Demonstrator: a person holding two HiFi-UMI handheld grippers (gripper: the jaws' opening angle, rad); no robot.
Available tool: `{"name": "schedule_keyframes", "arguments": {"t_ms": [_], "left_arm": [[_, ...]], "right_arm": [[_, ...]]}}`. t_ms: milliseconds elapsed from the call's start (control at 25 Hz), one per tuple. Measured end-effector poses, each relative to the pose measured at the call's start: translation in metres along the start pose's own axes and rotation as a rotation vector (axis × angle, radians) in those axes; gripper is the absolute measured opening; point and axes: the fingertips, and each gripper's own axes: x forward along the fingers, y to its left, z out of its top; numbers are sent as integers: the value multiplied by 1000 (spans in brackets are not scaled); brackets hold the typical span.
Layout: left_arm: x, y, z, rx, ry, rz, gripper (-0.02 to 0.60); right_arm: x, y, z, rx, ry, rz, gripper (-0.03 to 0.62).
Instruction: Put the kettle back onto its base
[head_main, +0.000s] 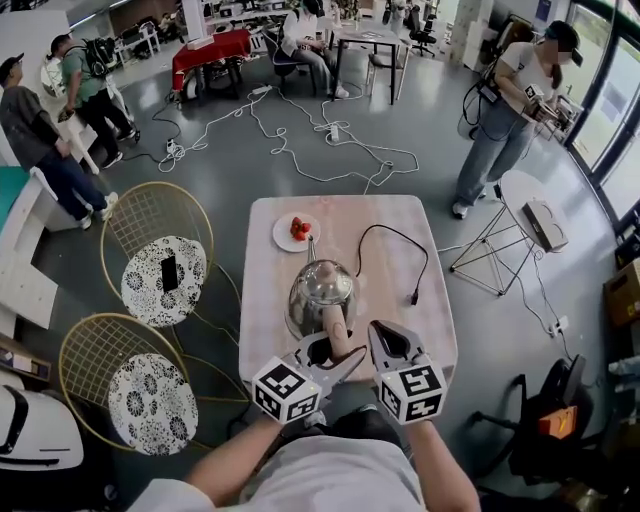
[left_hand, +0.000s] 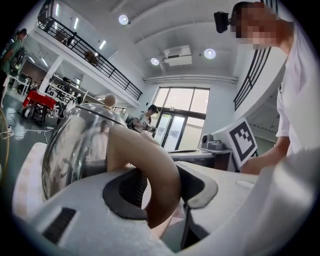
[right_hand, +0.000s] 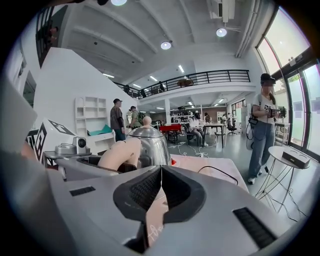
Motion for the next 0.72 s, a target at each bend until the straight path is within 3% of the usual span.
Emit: {"name": "schedule_keyframes", "arguments": {"t_ms": [240, 720], "left_arm": [[16, 18, -5, 0, 2, -8, 169], [61, 64, -23, -38, 0, 52, 167]], "right_arm": [[22, -15, -4, 13, 0, 2, 5], [60, -61, -17, -9, 66, 42, 5]]}}
